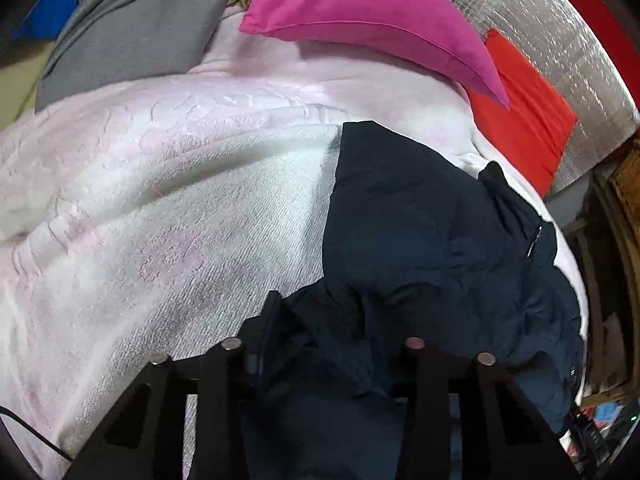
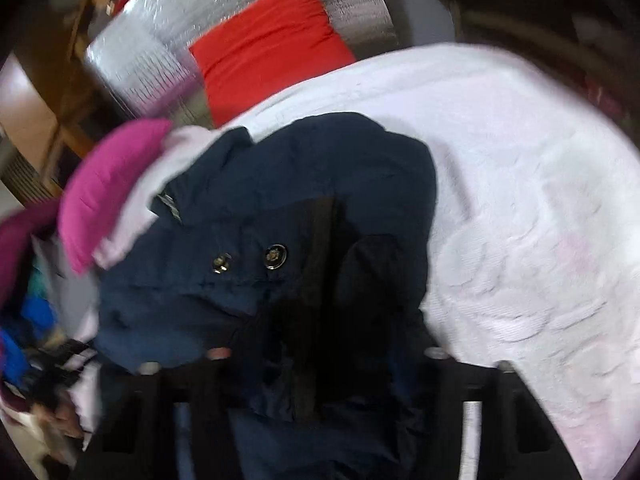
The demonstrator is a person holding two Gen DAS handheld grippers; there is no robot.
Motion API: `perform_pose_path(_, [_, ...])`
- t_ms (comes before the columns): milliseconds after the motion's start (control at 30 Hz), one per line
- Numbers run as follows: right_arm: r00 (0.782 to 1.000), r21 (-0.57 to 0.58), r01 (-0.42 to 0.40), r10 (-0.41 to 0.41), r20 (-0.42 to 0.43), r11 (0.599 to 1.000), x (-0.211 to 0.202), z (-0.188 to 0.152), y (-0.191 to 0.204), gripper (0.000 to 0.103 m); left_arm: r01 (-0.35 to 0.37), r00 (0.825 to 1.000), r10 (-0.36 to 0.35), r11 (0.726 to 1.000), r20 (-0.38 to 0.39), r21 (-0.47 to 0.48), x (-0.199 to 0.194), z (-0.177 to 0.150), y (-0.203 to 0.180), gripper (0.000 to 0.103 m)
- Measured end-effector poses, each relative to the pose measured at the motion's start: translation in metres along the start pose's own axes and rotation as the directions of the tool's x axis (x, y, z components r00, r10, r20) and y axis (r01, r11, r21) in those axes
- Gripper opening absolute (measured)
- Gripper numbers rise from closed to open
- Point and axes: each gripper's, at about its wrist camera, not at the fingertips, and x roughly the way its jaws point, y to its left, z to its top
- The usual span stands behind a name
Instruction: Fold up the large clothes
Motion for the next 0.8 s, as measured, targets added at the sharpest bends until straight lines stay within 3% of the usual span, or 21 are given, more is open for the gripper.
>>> perform_pose_path(33, [0.999,-0.015,0.03,-0.03,0.014,0.999,-0.002,-0.001,0.004,0.031,-0.001,1.0,0.001,1.0,0.004,0.0,-0.002,-0.001,0.0,0.034])
perform_pose_path(133, [0.992,-0.06,0.077,-0.07,0.106,0.995,-0.015,0.0,0.014,0.013,0.007,1.0,-0.007,1.0,0.014,0.001,-0.009,0.0,0.002,0.028])
perform_pose_path(200, [0.987,-0.071,0.102,-0.092,0.133,0.992,-0.018,0.002,0.017,0.012,0.005,1.0,-0.005,1.0,0.015,0.01,-0.013,-0.002,0.002,0.027])
perform_pose_path(300, [0.993,-0.036,0.09,-0.087,0.086,0.995,-0.003,0.002,0.007,0.012,-0.038,0.999,0.039,0.998,-0.018,0.048,-0.005,-0.006,0.0,0.028])
perform_pose_path(433, [0.997,0.012,0.058,-0.058,0.046,0.998,0.0,0.005,-0.004,0.016,-0.077,0.996,0.08,0.993,-0.029,0.09,-0.006,-0.007,-0.004,0.031])
perform_pose_path(500, [0.999,0.039,0.03,-0.031,0.033,0.999,-0.006,0.005,-0.007,0.024,-0.078,0.996,0.08,0.994,-0.029,0.075,-0.012,-0.008,-0.003,0.031])
perform_pose_path(567, [0.999,0.091,-0.03,0.028,0.026,0.995,-0.016,0.006,-0.016,0.053,-0.083,0.996,0.085,0.994,-0.028,0.066,-0.022,-0.01,-0.004,0.031])
perform_pose_path(600, [0.998,0.12,-0.061,0.057,0.037,0.991,-0.022,0.005,-0.019,0.058,-0.08,0.996,0.081,0.995,-0.021,0.068,-0.031,-0.012,-0.006,0.031])
perform_pose_path(700, [0.988,0.16,-0.133,0.117,0.103,0.978,-0.047,0.001,-0.025,0.06,-0.032,0.999,0.031,0.997,0.006,0.076,-0.054,-0.022,-0.016,0.034])
perform_pose_path(800, [0.974,0.16,-0.206,0.187,0.127,0.965,-0.061,-0.004,-0.016,0.06,0.063,0.998,-0.064,0.994,0.008,0.087,-0.071,-0.034,-0.027,0.047])
